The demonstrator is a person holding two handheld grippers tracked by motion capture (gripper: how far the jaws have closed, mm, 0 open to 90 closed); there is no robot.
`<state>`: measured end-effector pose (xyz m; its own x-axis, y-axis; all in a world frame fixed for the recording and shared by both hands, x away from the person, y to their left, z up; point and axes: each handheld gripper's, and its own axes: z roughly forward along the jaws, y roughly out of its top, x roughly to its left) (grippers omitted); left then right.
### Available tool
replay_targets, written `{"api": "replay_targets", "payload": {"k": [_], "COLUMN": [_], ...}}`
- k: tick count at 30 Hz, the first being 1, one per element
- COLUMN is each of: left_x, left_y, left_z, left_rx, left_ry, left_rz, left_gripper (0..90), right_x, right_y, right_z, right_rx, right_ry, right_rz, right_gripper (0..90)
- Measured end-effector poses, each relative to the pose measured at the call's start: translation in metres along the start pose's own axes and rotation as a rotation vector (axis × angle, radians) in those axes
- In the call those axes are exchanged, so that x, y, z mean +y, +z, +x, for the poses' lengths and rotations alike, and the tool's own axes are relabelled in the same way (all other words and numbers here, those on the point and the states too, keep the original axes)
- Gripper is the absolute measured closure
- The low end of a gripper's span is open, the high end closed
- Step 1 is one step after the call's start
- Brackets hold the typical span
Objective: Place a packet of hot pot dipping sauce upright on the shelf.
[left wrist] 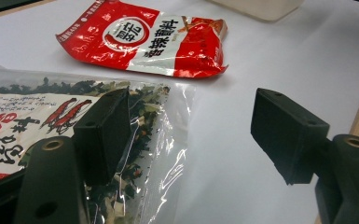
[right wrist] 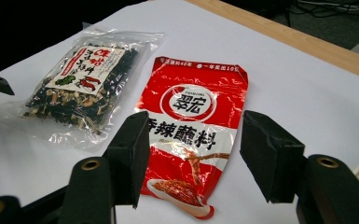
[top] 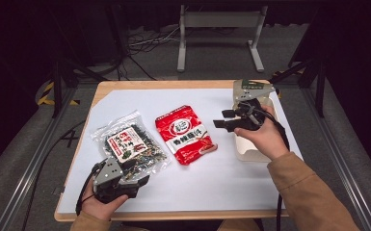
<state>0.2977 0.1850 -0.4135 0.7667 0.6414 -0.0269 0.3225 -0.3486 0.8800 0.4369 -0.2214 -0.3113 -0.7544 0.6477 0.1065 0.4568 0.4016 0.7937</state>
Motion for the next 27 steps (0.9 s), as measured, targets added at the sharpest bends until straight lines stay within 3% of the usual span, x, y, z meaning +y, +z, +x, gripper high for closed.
{"api": "replay_targets", "payload": {"k": [18,27], "left_x": [-0.002,-0.002], "left_y": [-0.002,-0.002], "left_z": [0.000,0.000], "left_rx": [0.002,0.001], "left_ry": [-0.007,-0.007], "left_rz": [0.003,0.004], "left_gripper": [29.2,29.3], "right_x": [-0.005,-0.010], "right_y": [0.049,0.072], "right_z": [-0.002,-0.005], "right_rx": [0.008,-0.019], "right_ry": [0.037,0.067], "right_rz": [0.077,0.130], "right_gripper": [44.2,46.2]}}
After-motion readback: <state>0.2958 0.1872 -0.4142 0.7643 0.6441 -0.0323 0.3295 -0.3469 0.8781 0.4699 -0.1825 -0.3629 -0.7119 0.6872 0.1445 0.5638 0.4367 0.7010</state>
